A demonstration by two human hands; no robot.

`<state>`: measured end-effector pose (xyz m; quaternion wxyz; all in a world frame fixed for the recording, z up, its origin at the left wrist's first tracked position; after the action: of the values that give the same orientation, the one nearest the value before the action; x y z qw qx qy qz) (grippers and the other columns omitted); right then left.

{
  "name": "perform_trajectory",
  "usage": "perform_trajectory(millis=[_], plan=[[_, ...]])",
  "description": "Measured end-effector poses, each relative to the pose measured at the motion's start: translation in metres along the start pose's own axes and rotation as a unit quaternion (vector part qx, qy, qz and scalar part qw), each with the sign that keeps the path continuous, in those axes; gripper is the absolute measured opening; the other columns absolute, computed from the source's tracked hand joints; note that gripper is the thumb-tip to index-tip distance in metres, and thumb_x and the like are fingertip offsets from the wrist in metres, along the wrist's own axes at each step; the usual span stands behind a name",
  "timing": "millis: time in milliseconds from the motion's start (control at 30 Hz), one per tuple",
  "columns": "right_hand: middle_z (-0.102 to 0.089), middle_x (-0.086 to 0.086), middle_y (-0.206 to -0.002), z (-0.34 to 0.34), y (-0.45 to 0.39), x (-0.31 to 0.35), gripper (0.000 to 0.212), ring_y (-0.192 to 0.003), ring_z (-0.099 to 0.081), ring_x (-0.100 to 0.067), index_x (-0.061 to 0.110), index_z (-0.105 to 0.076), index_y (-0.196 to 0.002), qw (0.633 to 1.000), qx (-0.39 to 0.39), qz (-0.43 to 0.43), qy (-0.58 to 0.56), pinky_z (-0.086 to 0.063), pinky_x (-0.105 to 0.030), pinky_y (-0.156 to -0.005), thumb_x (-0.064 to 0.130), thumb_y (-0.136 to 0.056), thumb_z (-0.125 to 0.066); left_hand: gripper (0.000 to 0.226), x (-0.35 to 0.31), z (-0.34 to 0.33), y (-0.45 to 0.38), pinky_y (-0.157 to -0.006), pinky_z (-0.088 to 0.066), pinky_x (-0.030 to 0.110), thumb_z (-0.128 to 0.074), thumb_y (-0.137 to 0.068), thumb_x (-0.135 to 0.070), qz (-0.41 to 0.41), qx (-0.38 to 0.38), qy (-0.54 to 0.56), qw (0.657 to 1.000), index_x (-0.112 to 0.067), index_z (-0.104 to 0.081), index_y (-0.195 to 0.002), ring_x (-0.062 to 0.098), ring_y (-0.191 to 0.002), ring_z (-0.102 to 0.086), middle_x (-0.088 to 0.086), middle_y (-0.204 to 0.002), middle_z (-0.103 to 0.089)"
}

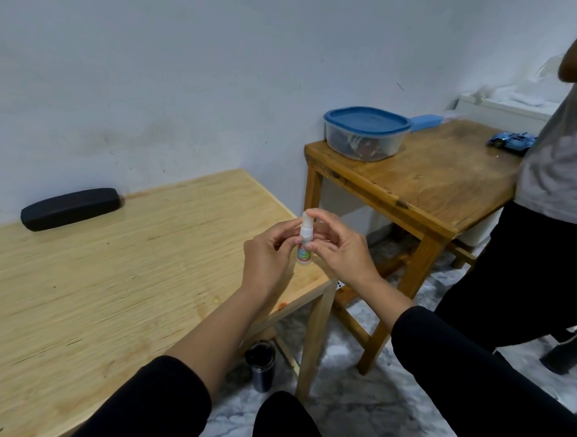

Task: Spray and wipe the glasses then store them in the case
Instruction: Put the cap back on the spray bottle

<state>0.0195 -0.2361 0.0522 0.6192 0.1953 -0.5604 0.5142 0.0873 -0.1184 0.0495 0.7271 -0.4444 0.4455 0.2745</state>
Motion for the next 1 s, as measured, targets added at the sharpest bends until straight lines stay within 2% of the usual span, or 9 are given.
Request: perform_trajectory(millis=[100,400,567,667,800,900,1000], plan=[[-0.064,-0.003,-0.116,-0.001,0.000,-0.004,0.057,-0.108,-0.061,-0.003,0.038,-0.056,-0.115,1.000,-0.010,-0.001,0.005,-0.050,-0.016,-0.089,-0.006,-0.079,-0.066,0.034,0.001,0.000,0.000,-0.079,-0.048,0.008,-0.063,-0.084,-0.004,0.000,-0.004,-0.006,1.000,-0.025,-0.067,-0.111,-0.006,-0.093,-0.064,-0.013,-0.099,-0.068],[-0.064,0.007,-0.101,0.000,0.001,-0.003,0.048,-0.095,-0.060,0.012,0.025,-0.059,-0.117,0.998,-0.054,0.009,0.029,-0.049,-0.009,-0.084,-0.005,-0.080,-0.064,0.030,-0.001,0.000,0.001,-0.078,-0.047,0.006,-0.062,-0.085,-0.004,0.003,0.000,-0.002,1.000,-0.021,-0.068,-0.109,-0.009,-0.090,-0.063,-0.014,-0.097,-0.068],[-0.063,0.014,-0.102,-0.001,0.002,-0.001,0.052,-0.100,-0.061,0.007,0.032,-0.058,-0.116,0.998,-0.052,0.008,0.020,-0.050,-0.013,-0.086,-0.005,-0.079,-0.065,0.032,-0.001,-0.001,0.002,-0.079,-0.044,0.003,-0.062,-0.086,-0.009,-0.004,0.014,-0.026,1.000,-0.025,-0.066,-0.113,-0.014,-0.091,-0.060,-0.019,-0.099,-0.067],[-0.064,0.008,-0.105,-0.003,0.003,0.000,0.053,-0.102,-0.062,0.002,0.033,-0.057,-0.117,0.999,-0.049,0.003,0.016,-0.052,-0.017,-0.087,-0.004,-0.080,-0.065,0.035,0.000,-0.001,0.001,-0.083,-0.046,0.007,-0.062,-0.087,-0.011,0.003,0.034,-0.041,0.999,-0.025,-0.062,-0.119,-0.007,-0.095,-0.062,-0.009,-0.107,-0.069],[-0.064,0.005,-0.102,-0.011,0.002,0.005,0.054,-0.095,-0.061,0.009,0.037,-0.056,-0.115,0.998,-0.054,-0.001,0.025,-0.053,-0.019,-0.086,0.000,-0.078,-0.069,0.033,0.001,0.010,0.000,-0.089,-0.043,0.012,-0.058,-0.090,-0.018,0.024,0.032,-0.115,0.993,-0.022,-0.059,-0.123,0.006,-0.107,-0.060,-0.003,-0.118,-0.066],[-0.065,0.004,-0.100,-0.025,-0.002,0.013,0.055,-0.089,-0.062,0.008,0.042,-0.054,-0.116,0.998,-0.055,-0.005,0.033,-0.052,-0.013,-0.080,0.006,-0.078,-0.071,0.036,0.007,0.037,-0.004,-0.098,-0.037,0.022,-0.053,-0.092,-0.021,0.054,0.001,-0.202,0.978,-0.018,-0.053,-0.128,0.016,-0.120,-0.053,0.000,-0.129,-0.059],[-0.065,0.003,-0.097,-0.048,-0.011,0.025,0.055,-0.087,-0.064,0.002,0.039,-0.054,-0.116,0.999,-0.042,0.002,0.023,-0.051,-0.010,-0.076,0.005,-0.077,-0.072,0.038,0.016,0.075,-0.007,-0.102,-0.034,0.028,-0.049,-0.094,-0.023,0.079,-0.024,-0.274,0.958,-0.014,-0.049,-0.131,0.022,-0.124,-0.048,0.005,-0.133,-0.056]])
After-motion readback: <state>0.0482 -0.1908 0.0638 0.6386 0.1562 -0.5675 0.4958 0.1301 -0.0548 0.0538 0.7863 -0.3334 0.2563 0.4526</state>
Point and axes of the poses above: each hand's wrist, its own y-axis away from the middle knuckle, its own z-axis out of the back of the hand, x = y × z, the point moved 10 cm from there along -y, towards the middle knuckle
